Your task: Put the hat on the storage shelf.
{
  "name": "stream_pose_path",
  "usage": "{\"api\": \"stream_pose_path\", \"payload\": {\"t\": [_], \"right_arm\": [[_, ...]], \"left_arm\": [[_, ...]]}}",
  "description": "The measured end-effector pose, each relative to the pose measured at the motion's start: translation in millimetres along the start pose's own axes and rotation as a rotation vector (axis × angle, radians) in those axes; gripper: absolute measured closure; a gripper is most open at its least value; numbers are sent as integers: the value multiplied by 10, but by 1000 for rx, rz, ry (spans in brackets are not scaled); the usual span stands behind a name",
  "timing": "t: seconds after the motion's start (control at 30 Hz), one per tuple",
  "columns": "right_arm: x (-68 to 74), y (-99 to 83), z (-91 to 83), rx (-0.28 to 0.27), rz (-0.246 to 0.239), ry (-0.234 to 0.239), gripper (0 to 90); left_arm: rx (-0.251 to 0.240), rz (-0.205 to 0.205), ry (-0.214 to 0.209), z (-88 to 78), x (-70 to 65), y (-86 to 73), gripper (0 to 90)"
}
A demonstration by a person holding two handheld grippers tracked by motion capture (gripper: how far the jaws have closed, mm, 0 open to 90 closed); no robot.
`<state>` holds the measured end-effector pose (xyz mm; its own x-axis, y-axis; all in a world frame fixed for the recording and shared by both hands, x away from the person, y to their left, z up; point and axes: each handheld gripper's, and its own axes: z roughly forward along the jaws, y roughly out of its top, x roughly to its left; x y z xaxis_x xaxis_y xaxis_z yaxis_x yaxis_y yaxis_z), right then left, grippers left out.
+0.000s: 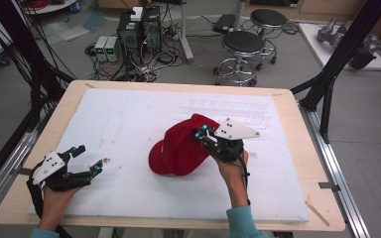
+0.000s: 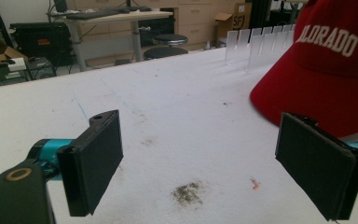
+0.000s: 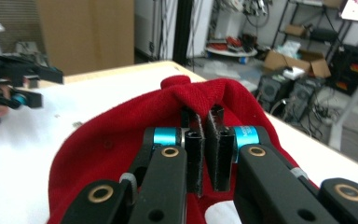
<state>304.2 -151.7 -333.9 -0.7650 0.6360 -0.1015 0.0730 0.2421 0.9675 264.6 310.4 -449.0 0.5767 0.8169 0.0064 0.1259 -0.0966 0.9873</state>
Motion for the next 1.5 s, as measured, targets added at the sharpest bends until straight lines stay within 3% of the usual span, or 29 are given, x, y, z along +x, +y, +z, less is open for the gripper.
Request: {"api": "stream_pose_path", "payload": {"t": [0.17, 0.5, 0.63, 0.83, 0.97, 1.17, 1.27, 1.5], "right_arm": [[36, 166, -66, -18, -57, 38, 868], [90, 211, 9, -28, -70, 76, 867], [102, 223, 27, -28, -68, 84, 867], [112, 231, 46, -35, -75, 93, 867], [123, 241, 55, -30, -75, 96, 867], [131, 268, 84, -26, -91, 107, 867], [145, 274, 105, -24, -91, 112, 866], [177, 307, 147, -23, -105, 126, 867]], "left_arm": [[-7, -9, -11, -10, 4, 22, 149], [-28, -14, -66, -24, -12, 158, 148], [-28, 2, -112, -4, -30, 329, 148], [-17, 44, -219, 85, -80, 672, 147], [-10, 41, -275, 142, -100, 885, 145], [5, 74, -360, 249, -146, 1227, 145], [-10, 102, -393, 320, -200, 1358, 146], [-8, 127, -462, 521, -364, 1556, 145]]}}
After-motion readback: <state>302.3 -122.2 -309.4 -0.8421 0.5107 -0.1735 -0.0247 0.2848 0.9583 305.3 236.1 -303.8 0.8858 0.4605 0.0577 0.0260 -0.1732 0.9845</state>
